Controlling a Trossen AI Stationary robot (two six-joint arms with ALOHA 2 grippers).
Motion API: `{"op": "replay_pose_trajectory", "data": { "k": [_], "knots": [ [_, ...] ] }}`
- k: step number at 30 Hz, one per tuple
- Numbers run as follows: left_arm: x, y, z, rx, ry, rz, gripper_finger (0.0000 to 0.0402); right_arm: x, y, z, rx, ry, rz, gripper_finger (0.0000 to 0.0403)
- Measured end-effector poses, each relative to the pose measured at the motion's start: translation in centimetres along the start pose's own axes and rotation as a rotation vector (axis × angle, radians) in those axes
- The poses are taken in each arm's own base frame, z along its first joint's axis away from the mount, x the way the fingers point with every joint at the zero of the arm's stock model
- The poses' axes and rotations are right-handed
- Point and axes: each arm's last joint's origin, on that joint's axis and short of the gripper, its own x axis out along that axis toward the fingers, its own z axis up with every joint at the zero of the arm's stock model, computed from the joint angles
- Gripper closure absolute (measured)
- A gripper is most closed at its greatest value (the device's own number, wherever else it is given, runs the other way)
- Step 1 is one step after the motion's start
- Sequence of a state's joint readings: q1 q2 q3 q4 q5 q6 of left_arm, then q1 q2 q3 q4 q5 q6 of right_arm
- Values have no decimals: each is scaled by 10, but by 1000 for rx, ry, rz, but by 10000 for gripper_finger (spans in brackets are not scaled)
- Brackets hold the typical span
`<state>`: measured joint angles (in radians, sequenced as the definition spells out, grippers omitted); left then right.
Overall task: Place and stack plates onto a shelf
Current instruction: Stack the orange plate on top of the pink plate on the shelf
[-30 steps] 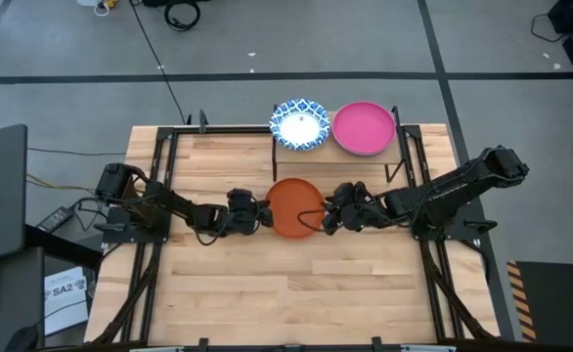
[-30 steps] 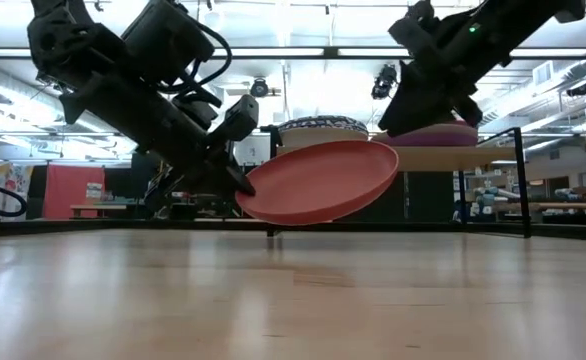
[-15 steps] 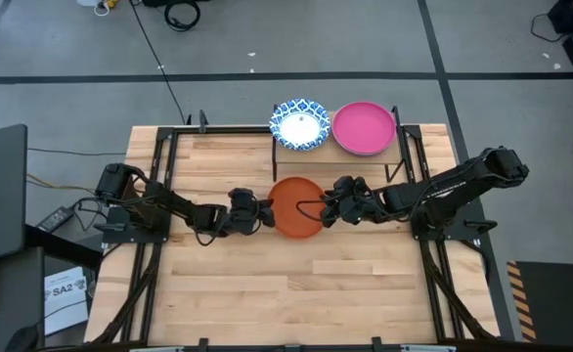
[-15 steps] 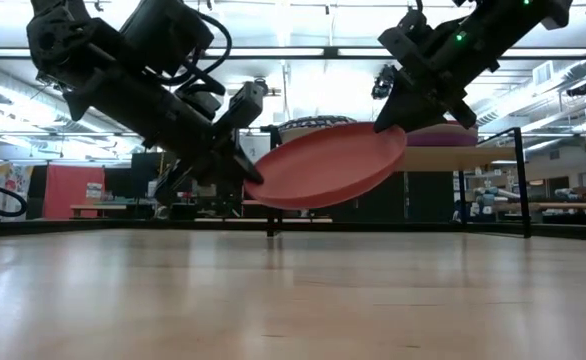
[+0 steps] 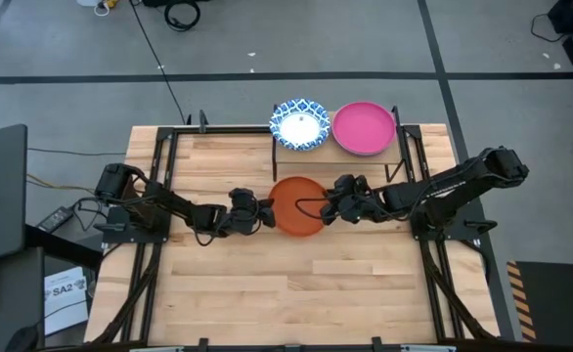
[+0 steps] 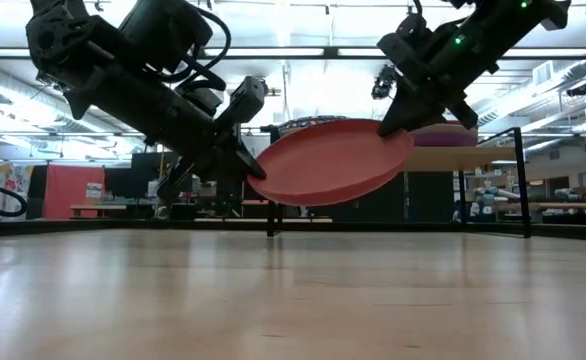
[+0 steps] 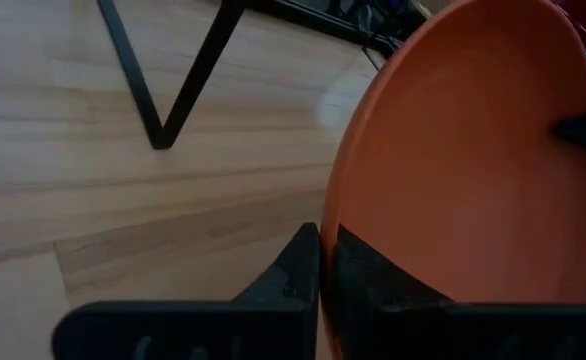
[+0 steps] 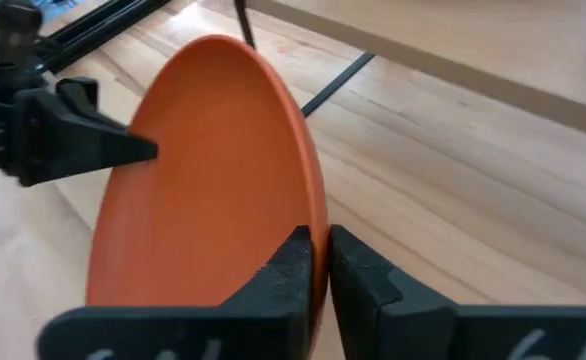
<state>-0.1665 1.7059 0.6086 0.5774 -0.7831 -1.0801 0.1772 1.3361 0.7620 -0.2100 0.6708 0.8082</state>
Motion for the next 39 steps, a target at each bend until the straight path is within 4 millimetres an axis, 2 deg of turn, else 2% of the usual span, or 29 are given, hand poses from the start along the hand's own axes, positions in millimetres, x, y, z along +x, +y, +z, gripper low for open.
{"op": "replay_pose_trajectory", "data": {
  "k": [4, 20, 30, 39],
  "knots": [
    [0, -1, 0, 0, 11, -7, 373, 0, -1, 0, -15, -3, -11, 382],
    [0, -2, -1, -16, 59, -43, 363, 3, -2, 2, -14, 3, -6, 382],
    [0, -5, 1, 78, 33, -75, 361, 3, -3, 3, -38, -7, -16, 384],
    [0, -10, 2, 136, 45, -131, 300, -2, 3, 12, -88, -5, 13, 384]
  ]
}}
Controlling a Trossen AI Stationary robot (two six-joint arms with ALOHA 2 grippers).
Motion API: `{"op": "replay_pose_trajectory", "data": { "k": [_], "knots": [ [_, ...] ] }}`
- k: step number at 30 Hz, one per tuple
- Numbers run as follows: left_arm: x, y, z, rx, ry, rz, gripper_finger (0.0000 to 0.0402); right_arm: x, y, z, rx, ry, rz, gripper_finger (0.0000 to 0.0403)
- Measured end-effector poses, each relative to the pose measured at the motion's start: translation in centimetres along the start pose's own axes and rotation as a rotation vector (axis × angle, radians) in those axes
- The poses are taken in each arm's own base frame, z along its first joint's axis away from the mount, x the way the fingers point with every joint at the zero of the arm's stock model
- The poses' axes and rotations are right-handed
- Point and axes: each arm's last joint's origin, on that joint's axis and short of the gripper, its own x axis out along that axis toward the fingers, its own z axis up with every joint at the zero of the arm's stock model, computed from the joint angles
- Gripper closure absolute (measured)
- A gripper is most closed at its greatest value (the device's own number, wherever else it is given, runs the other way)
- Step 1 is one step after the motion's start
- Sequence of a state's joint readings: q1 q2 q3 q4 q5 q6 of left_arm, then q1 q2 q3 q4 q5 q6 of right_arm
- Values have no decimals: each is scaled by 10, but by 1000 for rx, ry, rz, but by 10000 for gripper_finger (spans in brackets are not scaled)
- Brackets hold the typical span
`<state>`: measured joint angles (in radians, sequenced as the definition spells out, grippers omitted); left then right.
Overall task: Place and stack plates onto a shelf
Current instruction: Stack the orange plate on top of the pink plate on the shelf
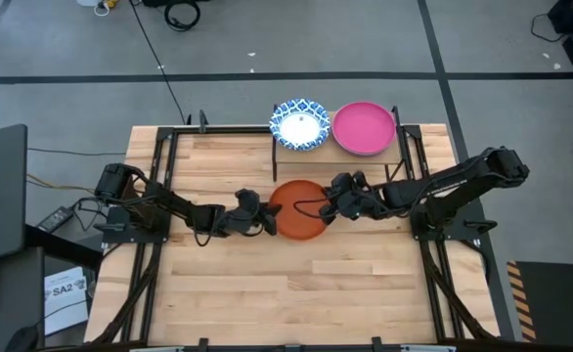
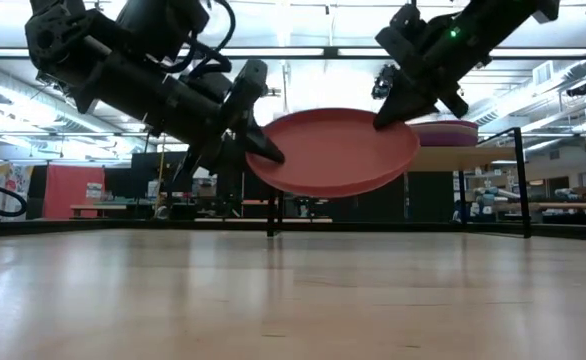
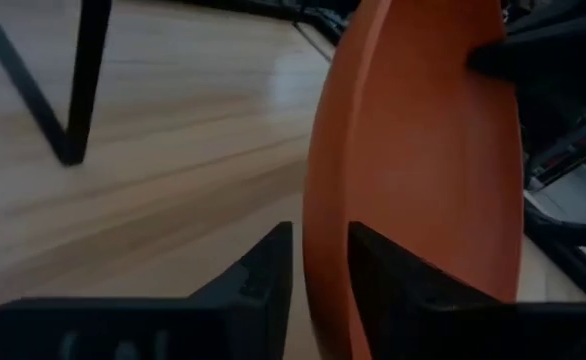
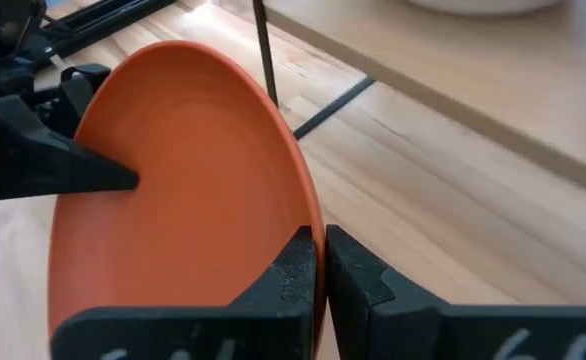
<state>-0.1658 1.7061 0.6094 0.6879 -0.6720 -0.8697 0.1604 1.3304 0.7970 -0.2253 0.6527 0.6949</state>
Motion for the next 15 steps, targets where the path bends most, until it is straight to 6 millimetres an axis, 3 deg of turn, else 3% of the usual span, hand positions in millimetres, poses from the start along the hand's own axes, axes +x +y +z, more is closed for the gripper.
{"op": "replay_pose_trajectory", "data": {
  "k": [6, 15],
  "knots": [
    [0, -5, 4, 13, -35, -39, 273, -7, 4, 13, -54, 18, -16, 385],
    [-6, -18, 9, -9, -110, -138, 271, -15, 4, 26, -94, 59, -50, 385]
  ]
}}
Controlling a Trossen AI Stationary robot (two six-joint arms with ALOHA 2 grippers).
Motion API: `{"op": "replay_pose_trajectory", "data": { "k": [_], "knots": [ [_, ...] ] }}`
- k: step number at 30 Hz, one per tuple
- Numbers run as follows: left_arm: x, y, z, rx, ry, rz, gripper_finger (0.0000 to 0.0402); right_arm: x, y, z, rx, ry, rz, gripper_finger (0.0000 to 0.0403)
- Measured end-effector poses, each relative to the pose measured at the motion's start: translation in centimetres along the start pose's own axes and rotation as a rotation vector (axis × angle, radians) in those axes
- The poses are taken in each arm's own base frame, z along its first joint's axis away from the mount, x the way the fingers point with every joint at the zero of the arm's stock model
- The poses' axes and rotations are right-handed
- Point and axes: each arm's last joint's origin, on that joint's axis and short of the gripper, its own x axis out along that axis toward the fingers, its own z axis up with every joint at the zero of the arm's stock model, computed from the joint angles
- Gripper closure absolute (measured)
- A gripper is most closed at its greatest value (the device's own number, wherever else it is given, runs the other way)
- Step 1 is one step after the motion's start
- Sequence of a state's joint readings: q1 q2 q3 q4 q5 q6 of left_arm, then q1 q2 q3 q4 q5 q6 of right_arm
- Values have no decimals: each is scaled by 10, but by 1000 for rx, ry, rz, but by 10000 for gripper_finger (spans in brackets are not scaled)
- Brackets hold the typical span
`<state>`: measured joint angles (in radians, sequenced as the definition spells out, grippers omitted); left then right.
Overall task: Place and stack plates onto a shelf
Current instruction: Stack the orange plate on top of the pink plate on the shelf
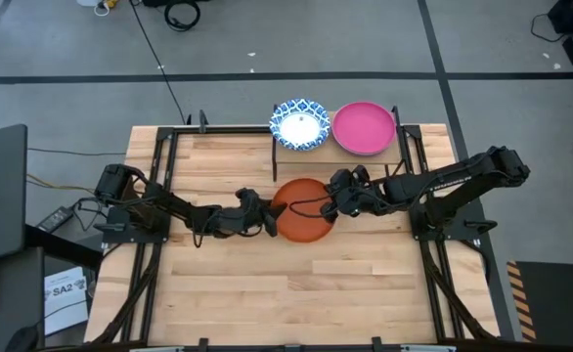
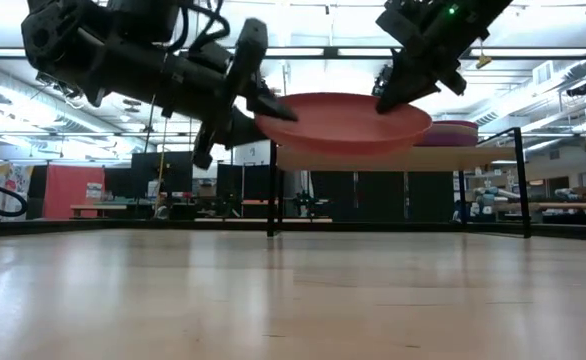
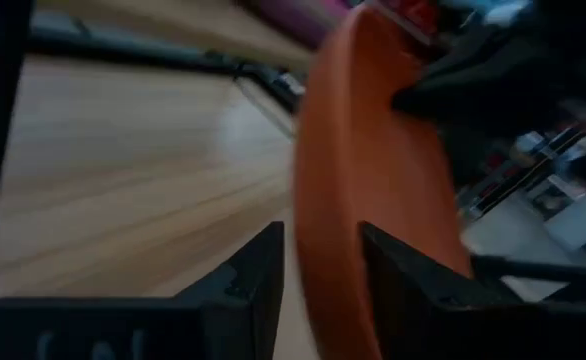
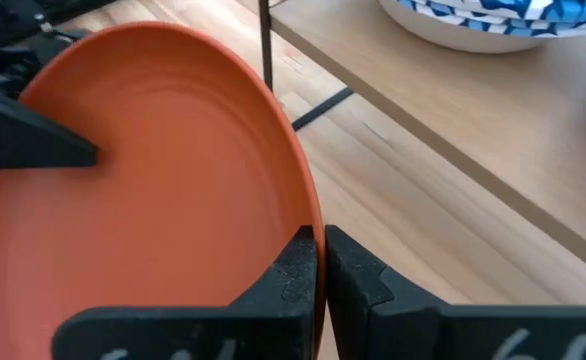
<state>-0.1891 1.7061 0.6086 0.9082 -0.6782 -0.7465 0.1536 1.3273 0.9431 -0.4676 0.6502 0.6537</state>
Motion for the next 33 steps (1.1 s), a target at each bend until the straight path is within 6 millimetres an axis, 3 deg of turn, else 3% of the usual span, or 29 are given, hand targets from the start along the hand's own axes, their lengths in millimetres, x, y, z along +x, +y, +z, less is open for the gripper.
{"op": "replay_pose_trajectory", "data": {
  "k": [12, 33],
  "knots": [
    [-8, -14, 2, 31, -61, -93, 271, -3, -4, -1, -19, 31, -7, 386],
    [-8, -16, 3, 87, -58, -105, 271, -33, -30, 1, -12, 80, -9, 387]
  ]
}}
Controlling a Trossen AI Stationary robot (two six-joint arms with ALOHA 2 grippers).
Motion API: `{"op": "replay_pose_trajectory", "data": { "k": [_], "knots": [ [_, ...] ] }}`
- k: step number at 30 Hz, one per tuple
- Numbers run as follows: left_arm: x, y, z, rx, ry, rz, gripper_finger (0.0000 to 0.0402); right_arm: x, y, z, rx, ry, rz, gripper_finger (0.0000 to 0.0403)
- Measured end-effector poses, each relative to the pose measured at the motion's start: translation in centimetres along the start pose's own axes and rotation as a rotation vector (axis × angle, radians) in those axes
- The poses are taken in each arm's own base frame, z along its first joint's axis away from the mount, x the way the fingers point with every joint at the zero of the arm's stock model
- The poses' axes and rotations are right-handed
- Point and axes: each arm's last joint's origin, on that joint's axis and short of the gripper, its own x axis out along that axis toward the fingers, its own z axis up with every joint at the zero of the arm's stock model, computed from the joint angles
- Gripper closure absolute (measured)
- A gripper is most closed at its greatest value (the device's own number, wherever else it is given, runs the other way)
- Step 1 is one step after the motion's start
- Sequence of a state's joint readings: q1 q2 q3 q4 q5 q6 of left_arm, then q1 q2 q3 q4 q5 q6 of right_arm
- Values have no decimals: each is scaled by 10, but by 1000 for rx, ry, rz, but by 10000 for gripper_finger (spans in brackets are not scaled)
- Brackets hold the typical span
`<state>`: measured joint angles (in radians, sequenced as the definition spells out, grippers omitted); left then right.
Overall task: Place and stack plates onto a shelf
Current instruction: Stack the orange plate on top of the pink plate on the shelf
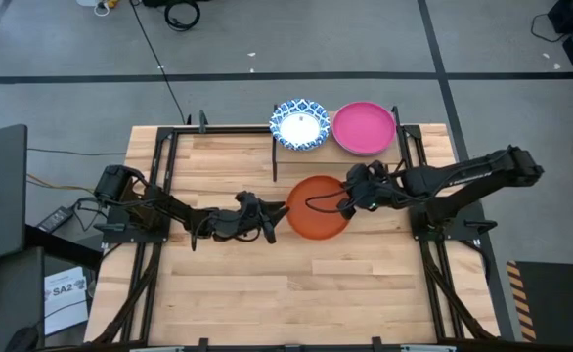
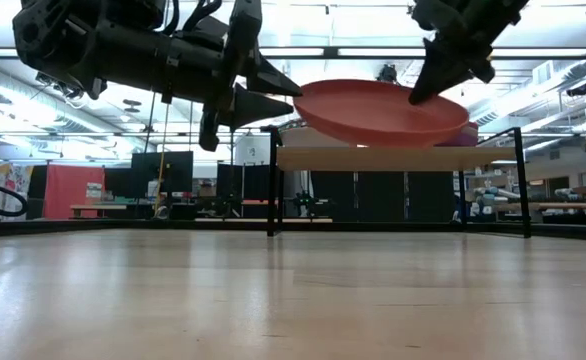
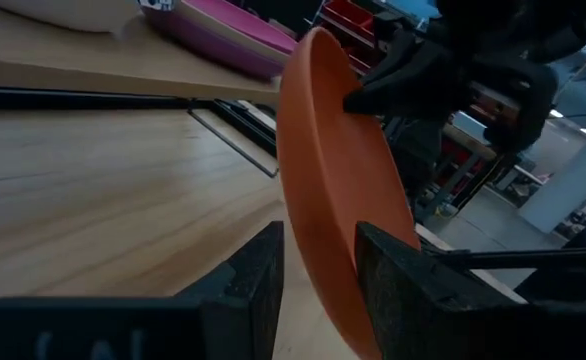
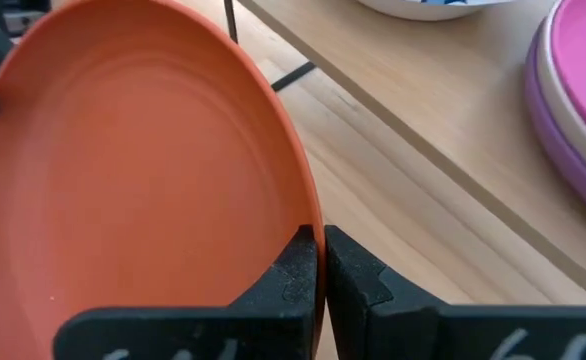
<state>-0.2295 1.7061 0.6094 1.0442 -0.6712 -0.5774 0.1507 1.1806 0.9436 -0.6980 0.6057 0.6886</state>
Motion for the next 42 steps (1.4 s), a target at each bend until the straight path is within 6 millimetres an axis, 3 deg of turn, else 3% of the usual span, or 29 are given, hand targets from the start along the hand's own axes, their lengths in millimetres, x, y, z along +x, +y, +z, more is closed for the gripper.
{"op": "replay_pose_trajectory", "data": {
  "k": [11, 22, 34, 42],
  "knots": [
    [-1, -3, -3, 1, 97, -136, 271, -33, -23, 8, 73, -64, 80, 388],
    [-1, -3, -5, 25, 122, -156, 271, -66, -62, 19, 211, -191, 116, 388],
    [-1, -3, -5, 29, 127, -153, 271, -83, -107, 27, 354, -341, -43, 388],
    [-1, -3, -5, 29, 127, -153, 271, -84, -127, 30, 430, -379, -169, 388]
  ]
}}
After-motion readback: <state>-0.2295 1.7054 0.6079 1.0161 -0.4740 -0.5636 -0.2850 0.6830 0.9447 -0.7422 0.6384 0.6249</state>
